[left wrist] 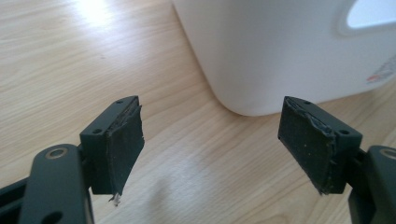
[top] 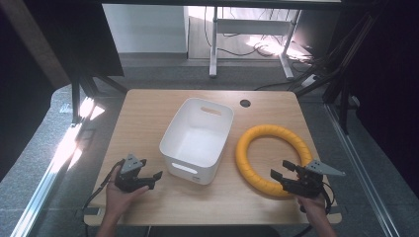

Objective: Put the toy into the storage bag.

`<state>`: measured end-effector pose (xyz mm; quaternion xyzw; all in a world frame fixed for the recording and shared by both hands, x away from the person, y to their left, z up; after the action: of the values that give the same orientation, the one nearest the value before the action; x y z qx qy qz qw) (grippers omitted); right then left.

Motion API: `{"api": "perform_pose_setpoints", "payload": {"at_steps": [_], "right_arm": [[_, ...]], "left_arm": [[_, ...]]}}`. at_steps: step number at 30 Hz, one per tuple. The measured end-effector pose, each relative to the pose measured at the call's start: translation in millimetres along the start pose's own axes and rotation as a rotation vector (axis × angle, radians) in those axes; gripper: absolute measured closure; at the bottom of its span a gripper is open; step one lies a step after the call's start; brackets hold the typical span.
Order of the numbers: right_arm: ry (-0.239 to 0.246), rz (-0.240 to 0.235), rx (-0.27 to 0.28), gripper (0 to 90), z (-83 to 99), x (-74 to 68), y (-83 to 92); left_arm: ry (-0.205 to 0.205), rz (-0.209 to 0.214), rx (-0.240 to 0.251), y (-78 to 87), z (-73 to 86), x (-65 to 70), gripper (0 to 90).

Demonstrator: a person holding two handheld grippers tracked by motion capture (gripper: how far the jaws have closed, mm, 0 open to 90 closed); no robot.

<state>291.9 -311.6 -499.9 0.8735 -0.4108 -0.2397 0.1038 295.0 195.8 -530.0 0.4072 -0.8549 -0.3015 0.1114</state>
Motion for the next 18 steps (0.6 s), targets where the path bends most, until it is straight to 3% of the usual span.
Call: {"api": "perform_pose_setpoints", "payload": {"at_steps": [1, 4, 13, 18], "right_arm": [[0.033, 0.018, -0.039, 28.7, 4.3, 4.0, 0.7], [0.071, 0.003, -0.094, 29.4, 8.4, 6.4, 0.5], [0.126, 0.017, -0.161, 27.0, 11.2, 3.5, -7.7], [0.135, 0.022, -0.171, 27.3, 8.0, 2.2, -16.0]], "left_arm": [[-0.016, -0.001, -0.016, 0.3, 2.2, 2.3, 21.0], [-0.025, 0.017, -0.017, 2.0, 3.7, 6.5, 20.5], [-0.024, 0.035, 0.019, 12.2, 3.6, 6.8, 20.4], [-0.034, 0.033, 0.018, 13.1, 5.6, 10.1, 21.1]]}}
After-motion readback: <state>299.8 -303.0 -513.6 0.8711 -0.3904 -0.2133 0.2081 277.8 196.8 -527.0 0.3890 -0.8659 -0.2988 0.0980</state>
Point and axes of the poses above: each handheld gripper's, and its own axes: y roughly backward along the jaws, z roughly out of its underside, x roughly to its right, the point moved 3 cm from there along -y, roughly forward along the jaws, and after that the axes turned 7 degrees about -y, right-handed, at the moved point
